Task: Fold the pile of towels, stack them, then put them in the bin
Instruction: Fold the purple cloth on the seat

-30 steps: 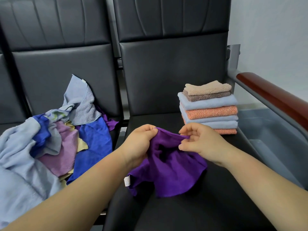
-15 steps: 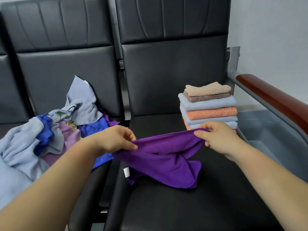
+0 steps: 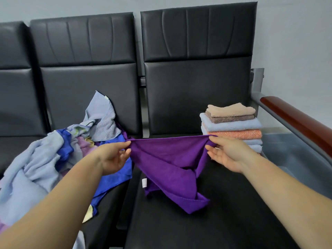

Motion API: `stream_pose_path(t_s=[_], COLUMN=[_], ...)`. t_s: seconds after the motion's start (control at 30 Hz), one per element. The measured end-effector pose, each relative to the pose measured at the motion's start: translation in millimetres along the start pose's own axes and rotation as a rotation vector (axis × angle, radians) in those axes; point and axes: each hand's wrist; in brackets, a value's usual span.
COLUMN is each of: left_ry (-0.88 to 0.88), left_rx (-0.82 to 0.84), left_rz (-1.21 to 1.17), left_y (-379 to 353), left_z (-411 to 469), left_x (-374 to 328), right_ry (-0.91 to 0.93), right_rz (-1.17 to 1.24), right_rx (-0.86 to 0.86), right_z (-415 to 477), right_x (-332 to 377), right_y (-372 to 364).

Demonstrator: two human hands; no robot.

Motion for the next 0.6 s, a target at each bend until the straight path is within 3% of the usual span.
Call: stream_pose_path(t_s=[0.13,0.23,0.33,0.43,0.5,0.6], left_ry=[-0.333,-0.582,-0.712,-0.732,-0.649,-0.431], left_rx=[0.128,0.216,0.269,0.262,0.209,-0.054], left_rz=[-0.289,-0.313,-0.237,-0.072,0.062,0.505], left_y=[-13,-20,-15,-4,7,22], left_z=[-4,-20,-38,-50,-51,-42], left_x=[-18,-33,-37,-31,-20,5], right_ry=[0.186,0.373,0.510,0.545,0.470,0.281], right_rz=[-0.002,0.003,-0.081,-0.275,-0.433,-0.743], right_rx=[0.001,0.016,0.031,0.030,0.065,0.153], right_z=[16,18,10,-8,-18,-33], right_x=[31,64,85,85,72,36], right_y=[-44,-61,-59,-40,-19,12])
Point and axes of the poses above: each hand's wrist, its own z-axis towards the middle knuckle, its own y-axis out of the back of the hand, x = y × z, and after that the axes turned 13 degrees about y, right-handed
